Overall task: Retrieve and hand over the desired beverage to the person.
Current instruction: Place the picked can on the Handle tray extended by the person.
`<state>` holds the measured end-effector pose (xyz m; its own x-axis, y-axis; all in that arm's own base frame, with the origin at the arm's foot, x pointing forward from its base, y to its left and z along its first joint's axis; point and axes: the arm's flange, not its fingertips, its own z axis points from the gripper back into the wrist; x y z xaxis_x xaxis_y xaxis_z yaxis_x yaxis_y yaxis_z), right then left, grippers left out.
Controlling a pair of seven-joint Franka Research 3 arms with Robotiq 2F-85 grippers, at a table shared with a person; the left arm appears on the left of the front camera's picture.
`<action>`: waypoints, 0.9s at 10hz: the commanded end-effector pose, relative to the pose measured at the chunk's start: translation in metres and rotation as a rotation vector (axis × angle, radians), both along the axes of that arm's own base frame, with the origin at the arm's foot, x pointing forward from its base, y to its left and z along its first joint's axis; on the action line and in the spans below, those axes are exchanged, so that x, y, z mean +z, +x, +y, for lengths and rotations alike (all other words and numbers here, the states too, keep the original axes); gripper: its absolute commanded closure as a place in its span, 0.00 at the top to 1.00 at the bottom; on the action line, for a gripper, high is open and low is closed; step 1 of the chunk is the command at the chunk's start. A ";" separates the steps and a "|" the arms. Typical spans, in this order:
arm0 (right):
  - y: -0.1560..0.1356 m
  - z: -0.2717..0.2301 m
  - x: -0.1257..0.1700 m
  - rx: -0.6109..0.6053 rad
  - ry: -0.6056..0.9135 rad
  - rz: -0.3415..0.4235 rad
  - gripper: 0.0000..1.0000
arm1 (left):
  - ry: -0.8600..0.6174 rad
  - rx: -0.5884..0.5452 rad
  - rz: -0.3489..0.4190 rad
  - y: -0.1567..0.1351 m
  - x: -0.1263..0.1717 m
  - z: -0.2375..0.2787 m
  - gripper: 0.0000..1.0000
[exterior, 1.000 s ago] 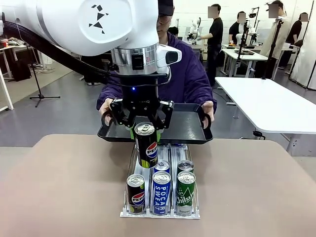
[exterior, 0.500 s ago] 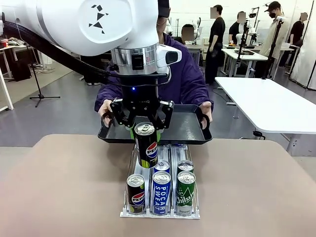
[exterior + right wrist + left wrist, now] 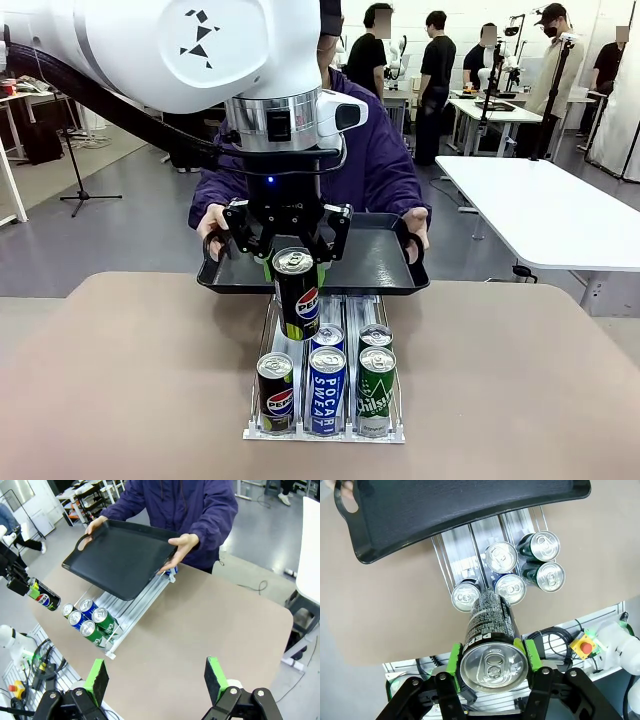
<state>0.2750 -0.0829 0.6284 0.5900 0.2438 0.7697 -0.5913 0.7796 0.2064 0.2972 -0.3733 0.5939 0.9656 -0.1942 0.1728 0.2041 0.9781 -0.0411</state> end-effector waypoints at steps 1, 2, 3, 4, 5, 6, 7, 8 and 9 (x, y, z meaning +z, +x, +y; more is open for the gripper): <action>0.002 0.001 -0.003 0.023 0.021 -0.006 1.00 | -0.005 -0.001 -0.004 -0.001 0.003 0.001 0.00; 0.002 0.001 -0.003 0.023 0.021 -0.006 1.00 | -0.005 -0.001 -0.004 -0.001 0.003 0.001 0.00; 0.002 0.001 -0.003 0.023 0.021 -0.006 1.00 | -0.005 -0.001 -0.004 -0.001 0.003 0.001 0.00; 0.002 0.001 -0.003 0.023 0.021 -0.006 1.00 | -0.005 -0.001 -0.004 -0.001 0.003 0.001 0.00; 0.002 0.001 -0.003 0.023 0.021 -0.006 1.00 | -0.005 -0.001 -0.004 -0.001 0.003 0.001 0.00; 0.002 0.001 -0.003 0.023 0.021 -0.006 1.00 | -0.005 -0.001 -0.004 -0.001 0.003 0.001 0.00; 0.002 0.001 -0.003 0.023 0.021 -0.006 1.00 | 0.000 0.000 0.000 0.000 0.000 0.000 0.59; 0.002 0.001 -0.003 0.023 0.021 -0.006 1.00 | -0.004 -0.037 -0.004 0.015 0.010 0.001 0.59; 0.002 0.001 -0.003 0.023 0.021 -0.006 1.00 | -0.033 -0.019 0.010 0.033 0.030 -0.001 0.59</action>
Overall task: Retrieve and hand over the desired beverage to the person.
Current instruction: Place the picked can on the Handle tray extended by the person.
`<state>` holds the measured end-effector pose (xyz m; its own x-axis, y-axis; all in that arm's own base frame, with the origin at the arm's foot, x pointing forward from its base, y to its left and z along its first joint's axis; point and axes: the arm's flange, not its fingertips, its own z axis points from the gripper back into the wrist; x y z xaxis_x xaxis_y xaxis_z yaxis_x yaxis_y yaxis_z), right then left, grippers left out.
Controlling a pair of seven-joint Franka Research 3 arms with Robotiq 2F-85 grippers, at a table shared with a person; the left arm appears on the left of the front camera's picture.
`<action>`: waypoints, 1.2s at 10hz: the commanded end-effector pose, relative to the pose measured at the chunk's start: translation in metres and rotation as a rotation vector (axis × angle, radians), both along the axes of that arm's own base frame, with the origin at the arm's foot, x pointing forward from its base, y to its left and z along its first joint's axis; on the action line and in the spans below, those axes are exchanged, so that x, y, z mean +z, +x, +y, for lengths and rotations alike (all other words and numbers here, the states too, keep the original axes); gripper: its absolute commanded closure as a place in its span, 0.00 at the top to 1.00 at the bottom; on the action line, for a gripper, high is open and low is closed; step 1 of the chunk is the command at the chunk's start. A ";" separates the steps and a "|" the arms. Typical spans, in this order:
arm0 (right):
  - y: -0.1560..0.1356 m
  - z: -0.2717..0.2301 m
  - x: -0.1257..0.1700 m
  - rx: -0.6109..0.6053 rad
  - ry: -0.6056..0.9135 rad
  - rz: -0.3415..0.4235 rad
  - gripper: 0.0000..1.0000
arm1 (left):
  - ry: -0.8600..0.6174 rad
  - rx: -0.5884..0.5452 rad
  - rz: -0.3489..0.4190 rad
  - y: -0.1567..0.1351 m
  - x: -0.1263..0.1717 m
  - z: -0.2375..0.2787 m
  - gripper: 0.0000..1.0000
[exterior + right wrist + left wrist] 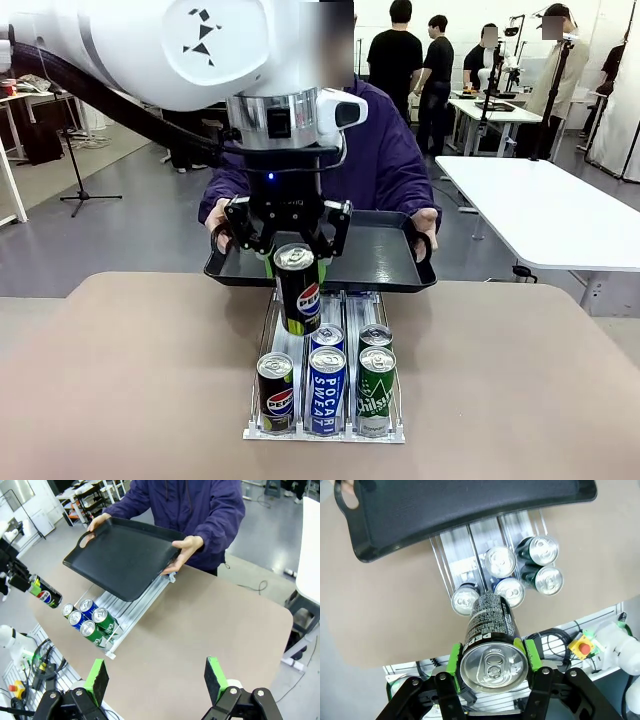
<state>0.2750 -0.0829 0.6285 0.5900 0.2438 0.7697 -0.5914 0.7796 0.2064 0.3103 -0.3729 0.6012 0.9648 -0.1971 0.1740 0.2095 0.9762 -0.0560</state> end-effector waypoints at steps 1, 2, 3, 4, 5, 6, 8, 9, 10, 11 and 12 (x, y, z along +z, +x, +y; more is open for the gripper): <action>0.002 0.001 -0.003 0.023 0.021 -0.006 1.00 | -0.008 0.013 -0.009 0.035 0.042 -0.001 0.59; 0.002 0.001 -0.003 0.023 0.021 -0.006 1.00 | 0.038 0.040 0.010 0.052 0.058 -0.001 0.59; 0.002 0.001 -0.003 0.023 0.021 -0.006 1.00 | 0.039 0.072 0.007 0.072 0.070 0.000 0.59; 0.002 0.001 -0.003 0.023 0.021 -0.006 1.00 | 0.024 0.109 -0.003 0.092 0.079 0.000 0.59; 0.002 0.001 -0.003 0.023 0.021 -0.006 1.00 | 0.032 0.121 -0.016 0.110 0.079 -0.002 0.59; 0.002 0.001 -0.003 0.023 0.021 -0.006 1.00 | 0.049 0.119 -0.037 0.131 0.074 -0.005 0.59; 0.002 0.001 -0.003 0.023 0.021 -0.006 1.00 | 0.045 0.132 -0.042 0.170 0.060 -0.008 0.59; 0.002 0.001 -0.003 0.023 0.021 -0.006 1.00 | 0.064 0.145 -0.033 0.185 0.054 -0.008 0.59; 0.002 0.001 -0.003 0.023 0.021 -0.006 1.00 | 0.064 0.164 -0.029 0.198 0.051 -0.005 0.59; 0.002 0.001 -0.003 0.023 0.021 -0.006 1.00 | 0.069 0.196 -0.002 0.212 0.047 0.000 0.59; 0.002 0.001 -0.003 0.023 0.021 -0.006 1.00 | 0.034 0.220 0.038 0.221 0.043 0.006 0.59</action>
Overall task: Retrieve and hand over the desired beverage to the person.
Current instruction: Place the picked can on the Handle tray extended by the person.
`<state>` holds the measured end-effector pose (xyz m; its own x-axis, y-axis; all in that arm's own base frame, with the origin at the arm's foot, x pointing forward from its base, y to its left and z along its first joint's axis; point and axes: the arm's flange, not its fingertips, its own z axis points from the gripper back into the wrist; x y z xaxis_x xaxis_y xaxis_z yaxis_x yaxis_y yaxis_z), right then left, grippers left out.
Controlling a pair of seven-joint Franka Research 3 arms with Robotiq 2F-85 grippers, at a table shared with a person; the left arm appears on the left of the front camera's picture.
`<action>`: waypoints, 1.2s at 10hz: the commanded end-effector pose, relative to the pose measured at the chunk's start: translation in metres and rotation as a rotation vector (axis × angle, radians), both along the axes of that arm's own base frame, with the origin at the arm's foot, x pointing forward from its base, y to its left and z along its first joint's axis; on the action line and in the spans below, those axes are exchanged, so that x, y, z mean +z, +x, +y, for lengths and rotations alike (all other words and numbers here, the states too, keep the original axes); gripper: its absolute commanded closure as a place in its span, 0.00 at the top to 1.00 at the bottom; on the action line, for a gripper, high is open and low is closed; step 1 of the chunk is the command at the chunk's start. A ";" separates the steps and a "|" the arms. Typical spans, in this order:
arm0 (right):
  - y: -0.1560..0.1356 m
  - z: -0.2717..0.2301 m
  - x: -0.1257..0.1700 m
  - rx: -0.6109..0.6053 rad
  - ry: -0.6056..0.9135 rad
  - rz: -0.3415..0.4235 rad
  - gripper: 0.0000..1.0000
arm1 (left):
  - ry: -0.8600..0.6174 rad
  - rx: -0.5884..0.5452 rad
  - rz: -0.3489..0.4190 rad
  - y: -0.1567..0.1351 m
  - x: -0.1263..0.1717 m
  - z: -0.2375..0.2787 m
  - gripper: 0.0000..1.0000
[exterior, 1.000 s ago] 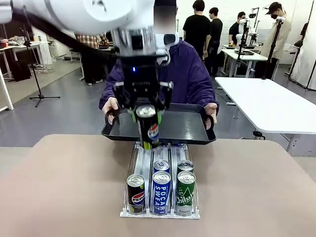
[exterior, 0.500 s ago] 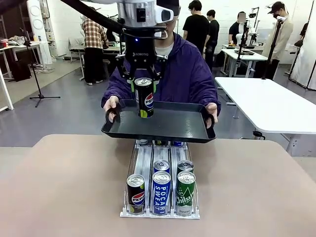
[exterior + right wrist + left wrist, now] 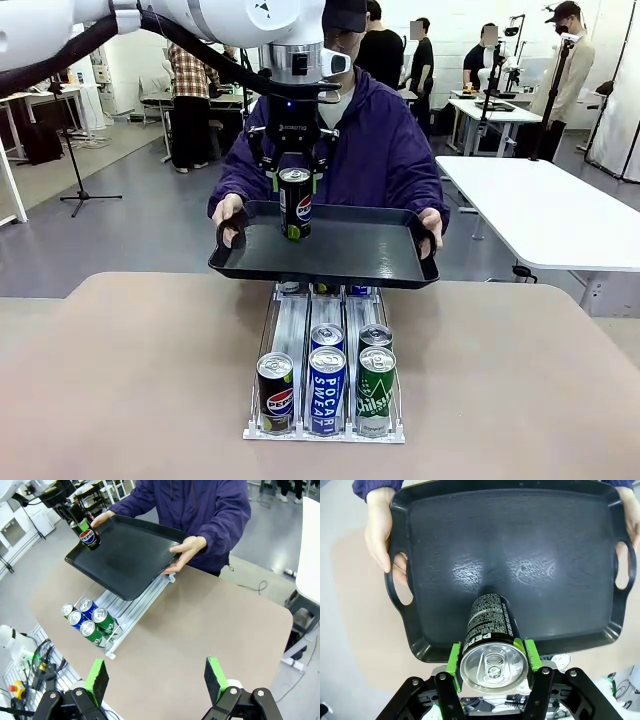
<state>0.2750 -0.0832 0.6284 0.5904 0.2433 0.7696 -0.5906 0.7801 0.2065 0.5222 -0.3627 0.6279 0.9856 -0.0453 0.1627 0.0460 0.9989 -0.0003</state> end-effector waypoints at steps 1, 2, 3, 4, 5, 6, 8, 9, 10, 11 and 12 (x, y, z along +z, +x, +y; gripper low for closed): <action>0.002 0.001 -0.003 0.024 0.021 -0.006 1.00 | -0.038 0.074 0.039 0.017 0.017 0.002 0.59; 0.002 0.001 -0.003 0.024 0.021 -0.006 1.00 | 0.000 0.000 0.000 0.000 0.000 0.000 0.59; 0.002 0.001 -0.003 0.024 0.021 -0.006 1.00 | 0.000 0.000 0.000 0.000 0.000 0.000 0.59; 0.002 0.001 -0.003 0.024 0.021 -0.006 1.00 | 0.000 0.000 0.000 0.000 0.000 0.000 0.59; 0.002 0.001 -0.003 0.024 0.021 -0.006 1.00 | 0.000 0.000 0.000 0.000 0.000 0.000 0.59; 0.002 0.001 -0.003 0.024 0.021 -0.006 1.00 | 0.000 0.000 0.000 0.000 0.000 0.000 0.59; 0.002 0.001 -0.003 0.024 0.021 -0.006 1.00 | -0.029 0.023 0.038 0.014 -0.008 0.008 0.59; 0.002 0.001 -0.003 0.024 0.021 -0.006 1.00 | -0.042 0.008 0.016 0.018 -0.009 0.013 0.59; 0.002 0.001 -0.003 0.024 0.021 -0.006 1.00 | -0.042 0.011 0.017 0.026 -0.009 0.020 0.59; 0.002 0.001 -0.003 0.024 0.021 -0.006 1.00 | -0.047 0.020 0.021 0.032 -0.010 0.026 0.59; 0.002 0.001 -0.003 0.024 0.021 -0.006 1.00 | -0.041 0.037 0.016 0.036 -0.013 0.032 0.59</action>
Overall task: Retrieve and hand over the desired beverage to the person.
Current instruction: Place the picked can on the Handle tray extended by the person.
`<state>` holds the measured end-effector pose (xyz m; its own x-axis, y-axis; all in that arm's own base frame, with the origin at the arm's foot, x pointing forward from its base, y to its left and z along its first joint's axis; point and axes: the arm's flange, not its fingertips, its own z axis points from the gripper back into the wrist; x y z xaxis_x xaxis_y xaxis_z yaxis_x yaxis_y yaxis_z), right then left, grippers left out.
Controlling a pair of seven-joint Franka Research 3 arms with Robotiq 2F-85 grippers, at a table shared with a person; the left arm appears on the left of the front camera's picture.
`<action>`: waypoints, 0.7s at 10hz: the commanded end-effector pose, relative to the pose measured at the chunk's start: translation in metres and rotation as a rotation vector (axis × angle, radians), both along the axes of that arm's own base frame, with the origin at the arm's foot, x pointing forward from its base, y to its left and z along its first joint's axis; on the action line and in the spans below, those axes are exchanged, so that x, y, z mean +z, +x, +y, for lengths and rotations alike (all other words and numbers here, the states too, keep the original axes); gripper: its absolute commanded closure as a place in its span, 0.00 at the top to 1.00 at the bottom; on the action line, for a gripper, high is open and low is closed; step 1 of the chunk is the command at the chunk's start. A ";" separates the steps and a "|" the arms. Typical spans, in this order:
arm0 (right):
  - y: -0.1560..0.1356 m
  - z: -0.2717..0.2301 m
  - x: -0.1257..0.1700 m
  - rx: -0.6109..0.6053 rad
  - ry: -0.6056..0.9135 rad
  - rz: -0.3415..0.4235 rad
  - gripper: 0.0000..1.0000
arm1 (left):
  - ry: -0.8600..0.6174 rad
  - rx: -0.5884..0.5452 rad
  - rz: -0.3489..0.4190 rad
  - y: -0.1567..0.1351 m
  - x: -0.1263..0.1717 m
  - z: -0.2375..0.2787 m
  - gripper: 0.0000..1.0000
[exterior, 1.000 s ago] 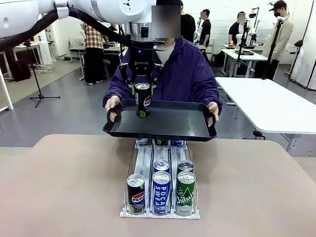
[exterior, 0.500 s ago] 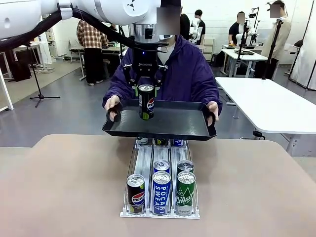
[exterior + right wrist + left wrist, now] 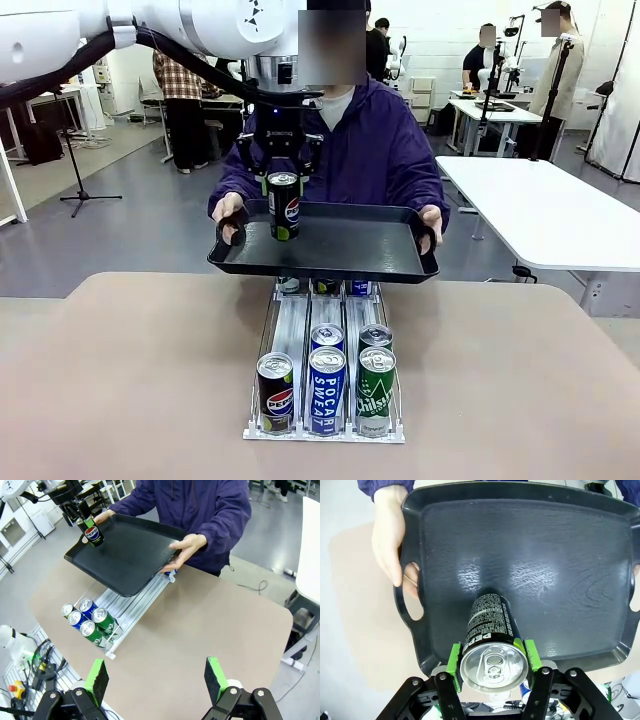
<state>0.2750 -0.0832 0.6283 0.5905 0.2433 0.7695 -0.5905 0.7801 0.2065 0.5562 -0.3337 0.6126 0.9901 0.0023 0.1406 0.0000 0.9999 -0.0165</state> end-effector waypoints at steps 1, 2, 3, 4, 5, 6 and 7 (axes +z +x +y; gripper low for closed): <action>0.002 0.001 -0.003 0.024 0.021 -0.007 1.00 | -0.015 0.005 0.011 0.010 -0.003 0.008 0.59; 0.002 0.001 -0.003 0.024 0.021 -0.007 1.00 | -0.008 0.013 0.021 0.015 -0.009 0.010 0.59; 0.002 0.001 -0.003 0.024 0.021 -0.007 1.00 | 0.003 0.012 0.024 0.019 -0.012 0.010 0.59; 0.002 0.001 -0.003 0.024 0.021 -0.007 1.00 | 0.002 0.015 0.030 0.022 -0.016 0.010 0.59; 0.002 0.001 -0.003 0.024 0.021 -0.007 1.00 | 0.001 0.015 0.034 0.023 -0.018 0.010 0.59; 0.002 0.001 -0.003 0.024 0.021 -0.007 1.00 | -0.003 0.009 0.040 0.024 -0.020 0.010 0.59; 0.002 0.001 -0.003 0.024 0.021 -0.007 1.00 | -0.008 -0.004 0.041 0.023 -0.019 0.009 1.00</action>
<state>0.2750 -0.0832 0.6283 0.5905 0.2432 0.7695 -0.5905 0.7801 0.2066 0.5759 -0.3233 0.5851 0.9947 0.0224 0.1001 -0.0221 0.9997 -0.0045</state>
